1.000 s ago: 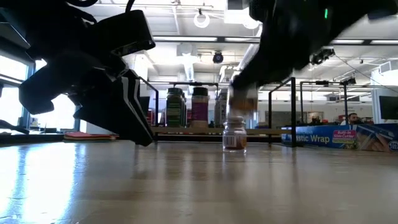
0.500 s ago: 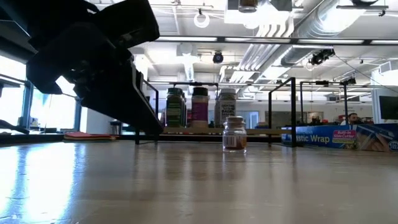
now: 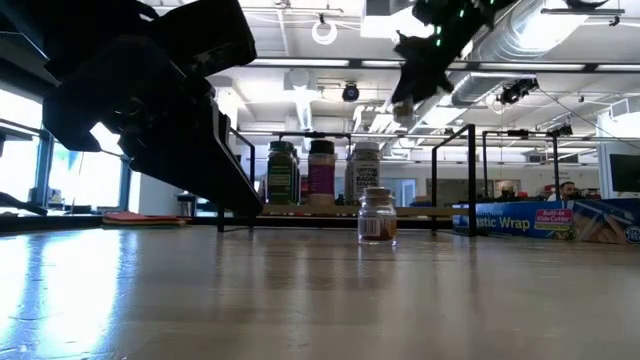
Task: Shelf spices
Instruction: Put the top left brown seasoning bottle on the shelf
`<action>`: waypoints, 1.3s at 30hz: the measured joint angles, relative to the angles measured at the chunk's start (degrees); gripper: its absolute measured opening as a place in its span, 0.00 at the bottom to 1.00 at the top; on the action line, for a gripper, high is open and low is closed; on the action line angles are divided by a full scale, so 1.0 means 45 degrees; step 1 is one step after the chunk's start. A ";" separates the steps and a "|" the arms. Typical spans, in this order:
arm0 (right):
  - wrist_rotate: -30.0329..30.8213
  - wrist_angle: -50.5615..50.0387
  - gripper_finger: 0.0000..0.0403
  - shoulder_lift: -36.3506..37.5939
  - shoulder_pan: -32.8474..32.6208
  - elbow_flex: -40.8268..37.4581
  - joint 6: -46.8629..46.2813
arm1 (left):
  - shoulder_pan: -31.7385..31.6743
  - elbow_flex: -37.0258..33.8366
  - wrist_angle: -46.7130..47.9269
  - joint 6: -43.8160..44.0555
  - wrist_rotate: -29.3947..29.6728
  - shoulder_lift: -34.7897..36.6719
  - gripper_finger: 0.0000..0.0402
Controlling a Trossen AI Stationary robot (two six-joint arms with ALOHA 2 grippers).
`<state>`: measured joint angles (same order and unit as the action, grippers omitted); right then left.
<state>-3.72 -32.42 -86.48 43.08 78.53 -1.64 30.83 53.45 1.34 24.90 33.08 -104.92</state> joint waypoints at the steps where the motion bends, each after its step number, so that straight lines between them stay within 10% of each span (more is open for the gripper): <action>1: -0.0173 0.0491 0.40 -0.0347 0.0095 -0.0164 -0.0212 | 0.0000 0.0000 0.0000 -0.0002 0.0012 0.0000 0.26; 23: 0.1440 0.1343 0.40 -0.3747 0.0246 -0.0065 -0.0993 | -0.0010 0.0000 -0.0078 0.0108 0.0063 0.0015 0.26; 39: -0.0702 -0.0097 0.40 -0.3478 0.0454 -0.0144 0.5204 | -0.0038 0.0000 -0.0084 -0.0499 0.0117 0.0015 0.26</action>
<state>-6.89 -32.86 -102.13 45.12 77.88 21.78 30.66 53.45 0.97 22.65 33.61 -104.86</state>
